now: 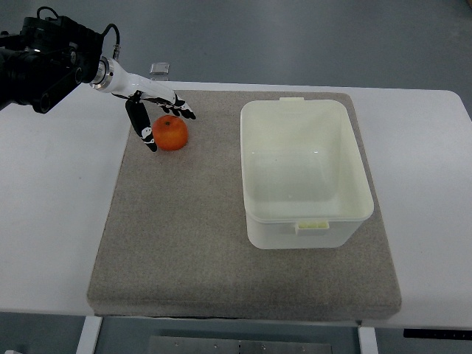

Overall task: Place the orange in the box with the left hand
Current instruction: 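Lower the open left hand around the orange and close fingers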

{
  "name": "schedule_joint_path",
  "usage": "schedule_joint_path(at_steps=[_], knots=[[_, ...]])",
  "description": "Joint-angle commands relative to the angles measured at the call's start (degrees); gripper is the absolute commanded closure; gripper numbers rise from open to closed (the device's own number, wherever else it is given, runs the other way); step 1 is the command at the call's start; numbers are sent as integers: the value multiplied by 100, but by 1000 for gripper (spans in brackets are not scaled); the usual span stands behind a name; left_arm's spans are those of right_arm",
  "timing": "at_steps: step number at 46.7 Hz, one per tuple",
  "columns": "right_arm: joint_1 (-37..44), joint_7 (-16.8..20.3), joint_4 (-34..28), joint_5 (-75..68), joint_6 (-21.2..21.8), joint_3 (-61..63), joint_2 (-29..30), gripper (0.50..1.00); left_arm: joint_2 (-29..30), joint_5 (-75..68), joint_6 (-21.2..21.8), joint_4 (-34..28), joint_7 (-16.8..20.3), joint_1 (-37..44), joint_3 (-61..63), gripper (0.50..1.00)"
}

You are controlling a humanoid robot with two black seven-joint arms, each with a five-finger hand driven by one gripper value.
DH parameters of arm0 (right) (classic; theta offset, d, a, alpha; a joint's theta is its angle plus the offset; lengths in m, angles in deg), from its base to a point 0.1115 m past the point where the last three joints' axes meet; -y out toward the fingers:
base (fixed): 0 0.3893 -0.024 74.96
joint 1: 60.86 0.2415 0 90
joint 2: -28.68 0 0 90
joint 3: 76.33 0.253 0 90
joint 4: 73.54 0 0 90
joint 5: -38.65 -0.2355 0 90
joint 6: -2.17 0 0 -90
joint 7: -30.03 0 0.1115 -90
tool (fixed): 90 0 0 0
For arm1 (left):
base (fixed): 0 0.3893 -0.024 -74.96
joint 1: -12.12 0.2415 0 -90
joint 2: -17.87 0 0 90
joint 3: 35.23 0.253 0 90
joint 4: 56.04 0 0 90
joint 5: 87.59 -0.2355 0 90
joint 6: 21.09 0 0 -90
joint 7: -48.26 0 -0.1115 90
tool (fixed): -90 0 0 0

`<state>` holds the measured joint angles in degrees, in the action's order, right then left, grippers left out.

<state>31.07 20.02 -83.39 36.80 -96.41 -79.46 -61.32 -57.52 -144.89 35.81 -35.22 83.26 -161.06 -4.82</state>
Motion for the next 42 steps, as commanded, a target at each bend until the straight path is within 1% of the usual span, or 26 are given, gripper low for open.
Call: schedule_joint_path(at_steps=[1,7,18,28,42], knots=[[0,0,0,0,-3,6,0,574,-80,-9,277,-87,0,100,149,508],[0,0,0,0,-3,-3,0,574,-133,-9,356,-228,0,162,176,508],[0,0,0,0,-3,-3,0,574,-177,-18,409,-254,0,232,202,508],[0,0,0,0,5,-3,0,574,-256,-18,839,-298,0,268,509,508],[0,0,0,0,-3,-3,0,574,-283,35,875,-421,0,285,519,504]])
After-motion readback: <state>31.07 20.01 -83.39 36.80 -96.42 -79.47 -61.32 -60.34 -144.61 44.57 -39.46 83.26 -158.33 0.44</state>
